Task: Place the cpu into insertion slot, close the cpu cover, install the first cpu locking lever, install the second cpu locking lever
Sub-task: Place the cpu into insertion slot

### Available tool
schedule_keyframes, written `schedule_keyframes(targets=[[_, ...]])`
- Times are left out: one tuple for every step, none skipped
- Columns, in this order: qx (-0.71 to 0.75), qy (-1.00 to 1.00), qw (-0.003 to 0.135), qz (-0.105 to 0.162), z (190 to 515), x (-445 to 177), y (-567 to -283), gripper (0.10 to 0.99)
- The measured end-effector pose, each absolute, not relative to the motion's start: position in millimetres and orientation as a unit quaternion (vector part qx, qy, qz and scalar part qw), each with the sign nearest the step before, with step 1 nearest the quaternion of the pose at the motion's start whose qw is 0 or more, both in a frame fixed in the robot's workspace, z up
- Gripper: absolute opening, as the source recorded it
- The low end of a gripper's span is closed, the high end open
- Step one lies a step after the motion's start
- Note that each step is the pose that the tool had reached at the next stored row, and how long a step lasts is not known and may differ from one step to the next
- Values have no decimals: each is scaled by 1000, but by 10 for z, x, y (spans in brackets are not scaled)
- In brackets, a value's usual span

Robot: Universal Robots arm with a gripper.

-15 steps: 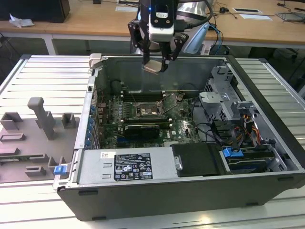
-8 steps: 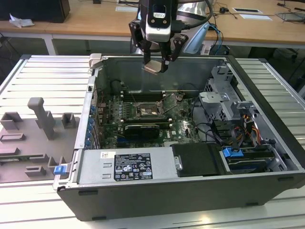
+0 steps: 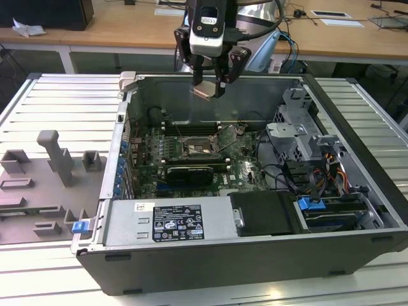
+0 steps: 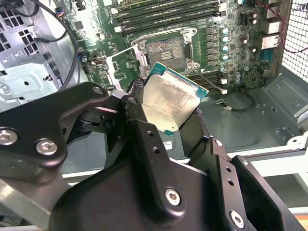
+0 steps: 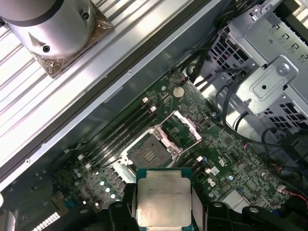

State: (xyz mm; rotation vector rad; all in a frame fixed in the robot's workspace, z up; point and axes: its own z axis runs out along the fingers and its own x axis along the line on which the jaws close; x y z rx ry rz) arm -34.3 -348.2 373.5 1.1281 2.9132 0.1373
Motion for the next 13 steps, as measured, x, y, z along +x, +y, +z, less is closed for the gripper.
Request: schedule_keyframes(targets=[[363,931,7,44,3734,-342,-3482,541],[366,930,8,44,3733,-342,-3482,541],[371,928,8,43,3731,-343,-3482,541],[373,927,8,43,3731,-343,-3482,541],[375,926,8,43,3730,-342,-3482,541],[379,924,8,43,3729,-343,-3482,541],[385,922,9,43,3728,-343,-3482,541],[389,920,9,42,3727,-343,-3482,541],[394,918,9,42,3727,-343,-3482,541],[398,916,10,42,3726,-343,-3482,541],[402,915,10,42,3725,-343,-3482,541],[405,913,10,42,3724,-342,-3482,541],[408,912,10,42,3723,-342,-3482,541]])
